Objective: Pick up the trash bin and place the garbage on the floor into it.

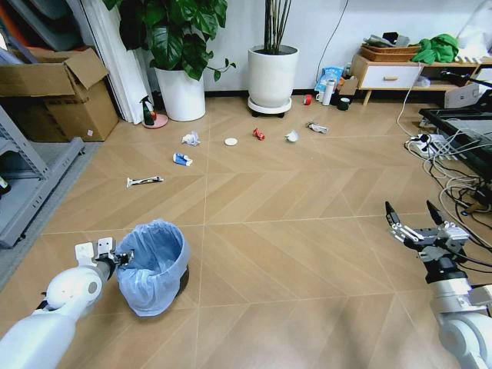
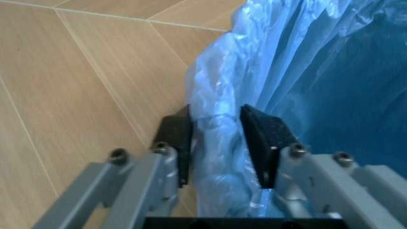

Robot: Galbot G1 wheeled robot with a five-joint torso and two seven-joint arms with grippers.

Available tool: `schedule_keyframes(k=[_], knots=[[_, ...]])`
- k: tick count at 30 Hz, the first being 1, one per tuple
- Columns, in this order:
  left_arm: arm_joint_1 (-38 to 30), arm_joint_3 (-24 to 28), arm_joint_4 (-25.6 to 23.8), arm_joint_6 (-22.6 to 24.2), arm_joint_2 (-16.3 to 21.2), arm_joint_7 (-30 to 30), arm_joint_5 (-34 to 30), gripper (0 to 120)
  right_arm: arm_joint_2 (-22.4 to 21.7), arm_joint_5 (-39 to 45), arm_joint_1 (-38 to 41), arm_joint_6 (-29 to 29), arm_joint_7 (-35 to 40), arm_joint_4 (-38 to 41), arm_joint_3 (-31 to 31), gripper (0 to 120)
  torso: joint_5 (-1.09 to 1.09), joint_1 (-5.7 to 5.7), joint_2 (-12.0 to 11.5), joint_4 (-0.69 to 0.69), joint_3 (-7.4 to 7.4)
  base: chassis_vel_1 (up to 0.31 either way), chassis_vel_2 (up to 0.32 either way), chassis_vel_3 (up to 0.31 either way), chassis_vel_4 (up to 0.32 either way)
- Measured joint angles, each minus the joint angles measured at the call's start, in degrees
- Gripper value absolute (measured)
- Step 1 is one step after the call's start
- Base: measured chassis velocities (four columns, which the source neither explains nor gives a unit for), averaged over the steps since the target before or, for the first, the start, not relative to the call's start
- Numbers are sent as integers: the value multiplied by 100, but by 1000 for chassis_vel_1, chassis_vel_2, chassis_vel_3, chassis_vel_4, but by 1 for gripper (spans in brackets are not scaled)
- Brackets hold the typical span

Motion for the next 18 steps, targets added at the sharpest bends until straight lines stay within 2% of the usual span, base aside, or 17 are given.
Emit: schedule_keyframes(k=[1,4,7,13,18], knots=[[45,-36,-21,0,11,3,-22,22,7,-10,-5,-3,3,9,-8,100,0,0,0,1,0,0,0,0,0],[99,-73,-54,0,12,10,-49,15,17,-44,-13,-3,26,9,-11,100,0,0,0,0,0,0,0,0,0],[149,-102,-98,-1,3,23,-68,2,32,-153,-28,-3,140,9,-7,100,0,0,0,0,0,0,0,0,0],[195,-135,-151,-3,-9,26,-115,0,71,-436,-124,-52,536,75,27,100,0,0,0,0,0,0,0,0,0],[338,-383,-428,-19,-141,-30,-212,0,96,-658,-333,-140,687,156,109,100,-4,0,0,-2,0,0,0,0,0]])
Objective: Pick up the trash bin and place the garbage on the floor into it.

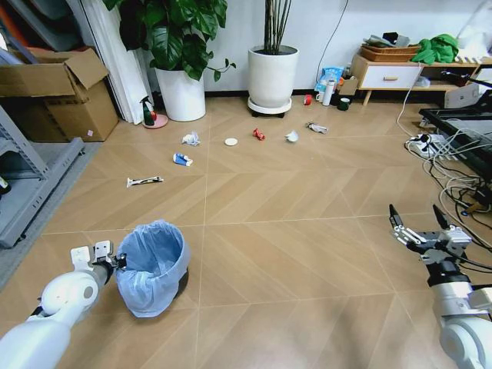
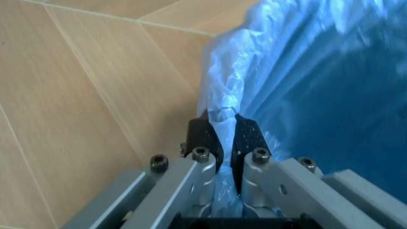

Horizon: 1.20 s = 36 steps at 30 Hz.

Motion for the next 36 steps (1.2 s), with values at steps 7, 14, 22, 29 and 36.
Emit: schedule_keyframes(k=[7,14,22,29,36], knots=[[591,-919,-1112,-24,-257,-45,-29,0,194,-65,-304,104,-61,-80,-41,100,4,-1,0,1,0,0,0,0,0],[979,-1507,-1513,-89,-399,-53,150,0,332,-85,-430,177,-183,-201,-143,100,3,-1,0,2,-1,0,0,0,0],[1349,-1783,-1586,-272,-600,123,627,0,349,-77,-401,245,-276,-344,-173,100,3,-1,0,2,-1,-13,15,20,-18],[1370,-1786,-1608,-315,-728,141,705,0,318,-92,-348,335,-351,-446,-178,100,6,-1,0,1,-1,-129,131,138,-140],[1323,-1709,-1590,-317,-729,143,720,0,314,-156,-281,420,-377,-533,-216,100,4,0,0,2,0,-230,236,218,-228]])
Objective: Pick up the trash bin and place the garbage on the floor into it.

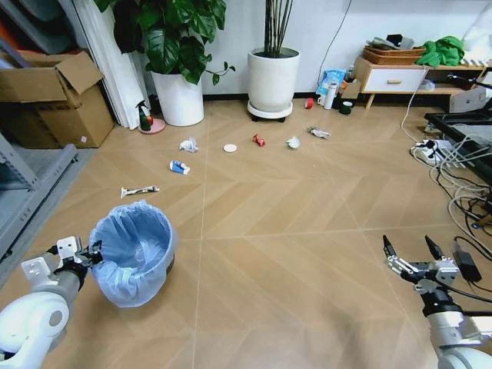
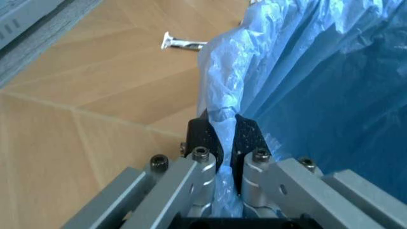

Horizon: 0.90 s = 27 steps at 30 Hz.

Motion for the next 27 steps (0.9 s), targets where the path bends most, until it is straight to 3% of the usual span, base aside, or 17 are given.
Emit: schedule_keyframes(k=[11,27], knots=[[-44,54,27,0,1,-10,10,0,-17,-96,92,125,-71,-83,-49,100,0,3,-1,1,2,-201,265,192,-245],[-47,109,-33,29,1,-27,-12,0,7,-147,54,229,-156,-71,-4,100,0,-2,0,-1,-1,16,4,-14,-4]])
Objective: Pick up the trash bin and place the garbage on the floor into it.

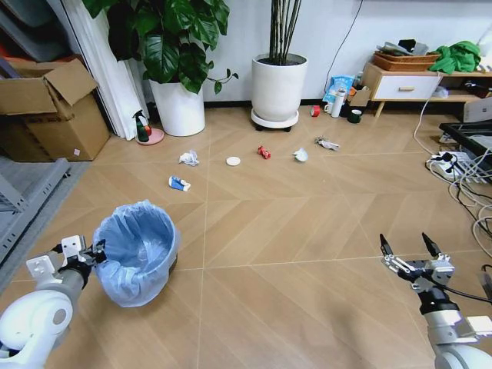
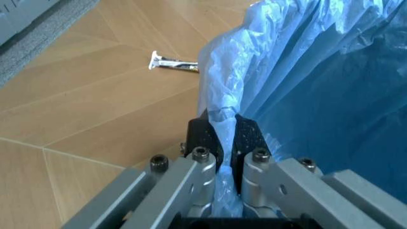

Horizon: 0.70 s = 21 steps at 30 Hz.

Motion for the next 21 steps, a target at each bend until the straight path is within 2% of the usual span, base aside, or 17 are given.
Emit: schedule_keyframes(k=[7,21], knots=[[4,5,-2,1,-8,-1,0,0,-8,1,1,7,-5,3,8,100,1,0,0,0,1,6,197,-13,-222],[-28,40,4,-29,-13,14,40,0,-23,5,26,26,-50,-11,9,100,2,2,0,0,1,-14,325,23,-316]])
